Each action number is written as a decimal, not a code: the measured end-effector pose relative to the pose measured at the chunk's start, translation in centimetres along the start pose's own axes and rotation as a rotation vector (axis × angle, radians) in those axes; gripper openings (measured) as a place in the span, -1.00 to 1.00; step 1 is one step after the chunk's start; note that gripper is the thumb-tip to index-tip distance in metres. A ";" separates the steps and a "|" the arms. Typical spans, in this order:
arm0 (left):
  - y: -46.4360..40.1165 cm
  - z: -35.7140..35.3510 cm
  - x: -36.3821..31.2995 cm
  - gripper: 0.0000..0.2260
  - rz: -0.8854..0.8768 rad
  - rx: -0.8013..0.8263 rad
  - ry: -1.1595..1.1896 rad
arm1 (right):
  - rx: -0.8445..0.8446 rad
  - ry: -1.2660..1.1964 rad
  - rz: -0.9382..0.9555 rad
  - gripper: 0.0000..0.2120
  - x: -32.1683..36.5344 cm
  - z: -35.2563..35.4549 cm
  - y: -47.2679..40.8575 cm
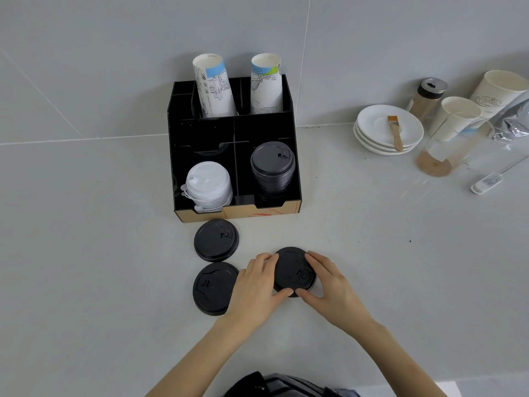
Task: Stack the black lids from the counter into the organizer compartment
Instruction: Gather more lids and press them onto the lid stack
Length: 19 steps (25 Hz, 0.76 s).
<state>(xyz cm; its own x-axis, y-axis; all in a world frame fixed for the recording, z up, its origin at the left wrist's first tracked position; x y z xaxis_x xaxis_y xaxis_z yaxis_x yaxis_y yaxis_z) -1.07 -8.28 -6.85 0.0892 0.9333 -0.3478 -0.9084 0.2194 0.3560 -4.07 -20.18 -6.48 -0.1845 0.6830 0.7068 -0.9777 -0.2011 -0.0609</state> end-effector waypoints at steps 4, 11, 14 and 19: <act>0.0 0.1 -0.1 -0.41 -0.012 0.021 0.023 | -0.015 0.002 -0.011 -0.41 0.0 0.1 -0.1; 0.1 1.8 0.3 -0.45 -0.042 -0.051 0.118 | -0.047 -0.037 0.040 -0.46 1.0 1.2 -0.9; 0.2 3.5 0.2 -0.46 -0.035 -0.135 0.194 | -0.103 -0.062 0.059 -0.49 1.8 2.3 -1.9; 0.0 7.0 0.1 -0.47 -0.028 -0.268 0.278 | -0.107 -0.057 0.144 -0.48 3.6 4.0 -4.3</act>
<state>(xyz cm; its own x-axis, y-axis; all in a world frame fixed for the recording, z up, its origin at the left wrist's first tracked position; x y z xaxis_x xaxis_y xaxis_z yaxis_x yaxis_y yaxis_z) 1.80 -6.24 -0.81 0.0350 0.8069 -0.5896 -0.9849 0.1279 0.1166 -0.16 -19.63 -0.85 -0.3202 0.6111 0.7239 -0.9473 -0.2160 -0.2367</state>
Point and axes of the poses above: each hand's wrist, its own y-axis away from the middle knuckle, its own z-axis out of the back of the hand, x = y × z, the point moved 8 cm from there along -y, towards the middle knuckle, and after that the axes turned 15 degrees about z, right-handed, at the moved point
